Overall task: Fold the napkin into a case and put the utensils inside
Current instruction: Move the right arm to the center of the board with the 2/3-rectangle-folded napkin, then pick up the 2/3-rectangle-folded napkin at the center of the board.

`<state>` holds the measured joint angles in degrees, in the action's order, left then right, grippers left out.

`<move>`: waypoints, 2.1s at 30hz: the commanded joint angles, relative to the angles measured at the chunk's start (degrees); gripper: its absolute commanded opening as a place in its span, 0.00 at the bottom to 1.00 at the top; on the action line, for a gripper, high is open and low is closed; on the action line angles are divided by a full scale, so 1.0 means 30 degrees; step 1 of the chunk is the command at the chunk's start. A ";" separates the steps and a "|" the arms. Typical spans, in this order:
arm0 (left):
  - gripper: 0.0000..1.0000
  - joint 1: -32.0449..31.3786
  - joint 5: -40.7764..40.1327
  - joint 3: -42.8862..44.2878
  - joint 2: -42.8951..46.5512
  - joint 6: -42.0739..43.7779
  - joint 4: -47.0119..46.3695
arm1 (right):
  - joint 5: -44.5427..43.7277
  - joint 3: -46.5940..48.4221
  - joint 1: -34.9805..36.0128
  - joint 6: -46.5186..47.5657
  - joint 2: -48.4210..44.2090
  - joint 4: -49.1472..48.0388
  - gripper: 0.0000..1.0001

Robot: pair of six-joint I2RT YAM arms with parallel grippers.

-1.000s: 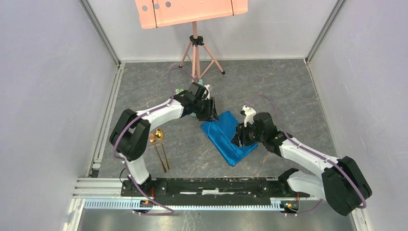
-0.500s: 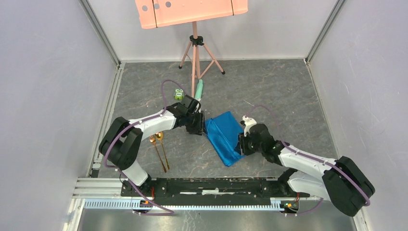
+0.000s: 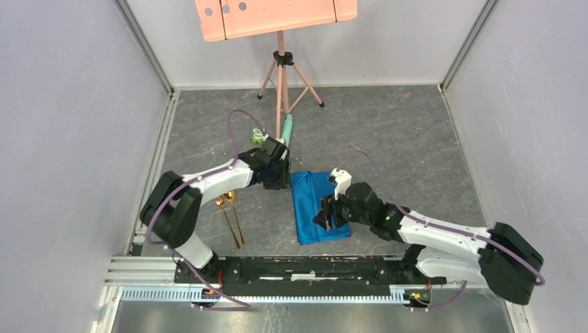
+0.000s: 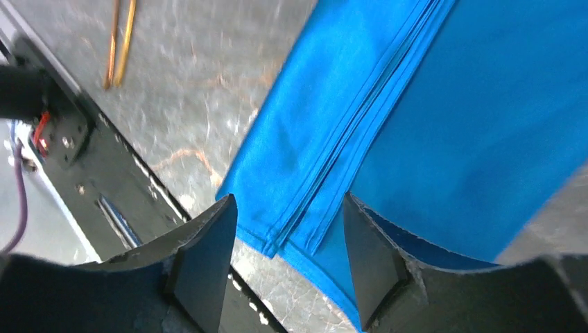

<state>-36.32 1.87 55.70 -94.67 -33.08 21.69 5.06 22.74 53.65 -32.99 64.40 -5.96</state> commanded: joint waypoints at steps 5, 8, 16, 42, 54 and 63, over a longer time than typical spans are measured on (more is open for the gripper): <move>0.62 -0.1987 -0.2013 -0.1307 0.5581 -0.0953 0.1221 | -0.1910 0.1584 -0.6636 0.3655 -0.4045 0.6035 0.89; 0.71 -0.5277 -0.2408 -0.0119 0.4896 -0.3446 0.1312 | -0.1460 0.1801 -1.0722 0.4177 -0.3175 0.6893 0.92; 0.73 -1.1664 -0.7494 0.6621 -0.0865 -0.7173 0.5881 | 0.2377 0.0417 -1.8758 0.3871 -0.2351 0.5138 0.91; 0.62 -1.4041 -0.7773 1.6850 -1.1255 -0.7374 1.1871 | 0.4088 -0.1338 -1.8820 0.6046 -0.4800 0.4856 0.91; 0.33 -1.3433 -0.7673 1.4642 -1.0623 -0.6957 1.0749 | 0.7171 -0.1792 -1.8820 0.6062 -0.4333 0.4235 0.91; 0.05 -1.3289 -0.6343 1.0743 -0.6781 -0.5995 0.7054 | 1.2015 -0.2484 -1.8813 0.4624 -0.2144 0.1855 0.96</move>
<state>-76.55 -19.27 90.59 -120.57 -53.23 48.05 31.92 16.45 -2.68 -16.19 55.31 6.07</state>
